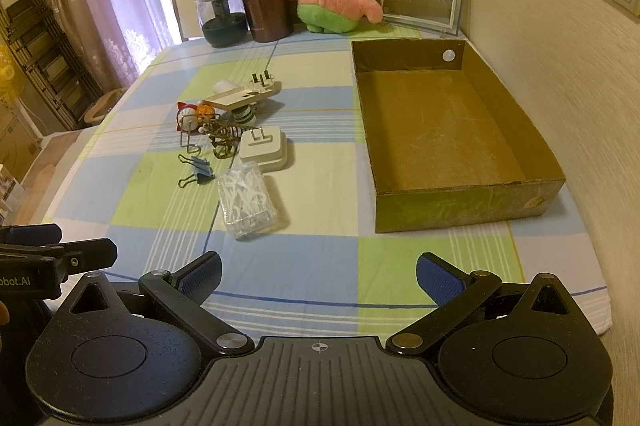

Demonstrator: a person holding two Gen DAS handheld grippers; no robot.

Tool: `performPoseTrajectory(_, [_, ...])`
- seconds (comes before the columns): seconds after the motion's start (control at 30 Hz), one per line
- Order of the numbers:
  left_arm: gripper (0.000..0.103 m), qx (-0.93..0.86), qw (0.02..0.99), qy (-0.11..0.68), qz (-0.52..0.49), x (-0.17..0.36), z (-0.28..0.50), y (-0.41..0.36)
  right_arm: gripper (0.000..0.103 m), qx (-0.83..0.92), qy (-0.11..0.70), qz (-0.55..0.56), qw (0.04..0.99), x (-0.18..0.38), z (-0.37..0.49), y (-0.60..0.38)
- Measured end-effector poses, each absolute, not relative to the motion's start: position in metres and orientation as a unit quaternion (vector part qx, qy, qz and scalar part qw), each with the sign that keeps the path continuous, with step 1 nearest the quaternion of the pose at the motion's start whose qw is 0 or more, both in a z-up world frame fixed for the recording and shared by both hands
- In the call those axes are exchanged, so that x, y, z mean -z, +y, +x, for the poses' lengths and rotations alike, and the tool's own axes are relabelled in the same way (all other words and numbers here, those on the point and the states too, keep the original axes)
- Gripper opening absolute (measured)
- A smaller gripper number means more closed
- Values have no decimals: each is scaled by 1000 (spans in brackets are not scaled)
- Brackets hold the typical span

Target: Organize rigid objects

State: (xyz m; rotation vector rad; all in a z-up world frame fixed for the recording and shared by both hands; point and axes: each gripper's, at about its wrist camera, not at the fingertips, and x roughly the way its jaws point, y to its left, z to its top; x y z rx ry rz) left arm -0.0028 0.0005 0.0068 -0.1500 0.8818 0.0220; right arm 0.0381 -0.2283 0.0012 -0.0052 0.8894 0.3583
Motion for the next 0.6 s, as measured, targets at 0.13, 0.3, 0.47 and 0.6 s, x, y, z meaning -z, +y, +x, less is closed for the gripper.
performPoseTrajectory(0.13, [96,-10,902,426,-73,-7,-3,1,101,-172,428,-3,887,-2,38,-228])
performPoseTrajectory(0.3, [96,-10,901,427,-73,-8,-3,0,101,-172,428,-3,887,-2,38,-228])
performPoseTrajectory(0.47, [96,-9,901,427,-74,-8,-3,-2,101,-172,427,-2,888,-1,38,-228])
performPoseTrajectory(0.6, [96,-9,901,427,-75,-8,-3,-1,101,-172,428,-2,887,-2,37,-227])
